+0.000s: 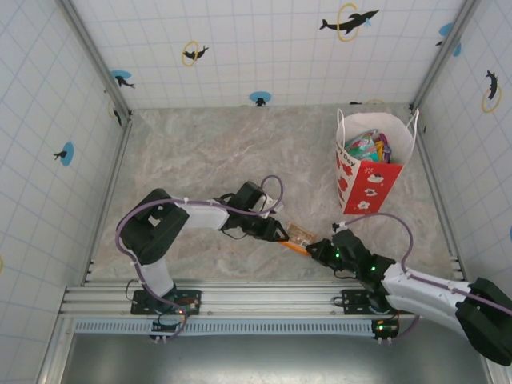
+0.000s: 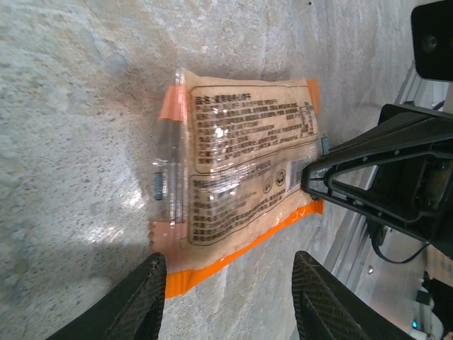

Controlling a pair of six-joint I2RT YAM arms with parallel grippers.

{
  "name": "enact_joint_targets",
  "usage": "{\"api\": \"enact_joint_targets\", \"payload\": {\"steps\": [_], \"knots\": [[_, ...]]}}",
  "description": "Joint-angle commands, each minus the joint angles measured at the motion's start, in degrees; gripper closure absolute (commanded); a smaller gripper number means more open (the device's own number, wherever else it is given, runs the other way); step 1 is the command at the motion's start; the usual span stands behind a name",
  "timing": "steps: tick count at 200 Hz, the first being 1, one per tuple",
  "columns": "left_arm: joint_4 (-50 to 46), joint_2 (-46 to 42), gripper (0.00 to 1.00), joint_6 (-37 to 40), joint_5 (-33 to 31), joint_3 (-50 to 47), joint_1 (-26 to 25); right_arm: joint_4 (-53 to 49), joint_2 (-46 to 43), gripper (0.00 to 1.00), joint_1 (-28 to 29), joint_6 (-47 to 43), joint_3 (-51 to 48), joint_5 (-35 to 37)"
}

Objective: Place the snacks into the paper bag

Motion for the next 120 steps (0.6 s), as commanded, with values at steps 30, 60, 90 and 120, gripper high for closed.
{"api": "enact_joint_targets", "payload": {"steps": [30, 60, 90, 120], "knots": [[-2.96, -7.69, 0.34, 1.75, -7.14, 0.95, 1.69, -11.95, -5.89, 1.0, -0.5, -5.18, 6.1, 3.29], [-3.68, -11.01, 0.27, 2.52, -9.48, -0.41, 4.24, -19.14, -7.94, 1.0, -0.5, -10.25, 12.31, 3.45], [-5.45, -12.66, 0.23, 4.11, -11.46, -0.04, 5.87, -29.42, -8.02, 1.0, -0.75, -15.83, 21.52, 5.84], [-5.93, -14.1, 0.22, 4.82, -12.3, -0.09, 6.82, -35.93, -6.59, 1.0, -3.31, -21.61, 31.44, 6.03]]}}
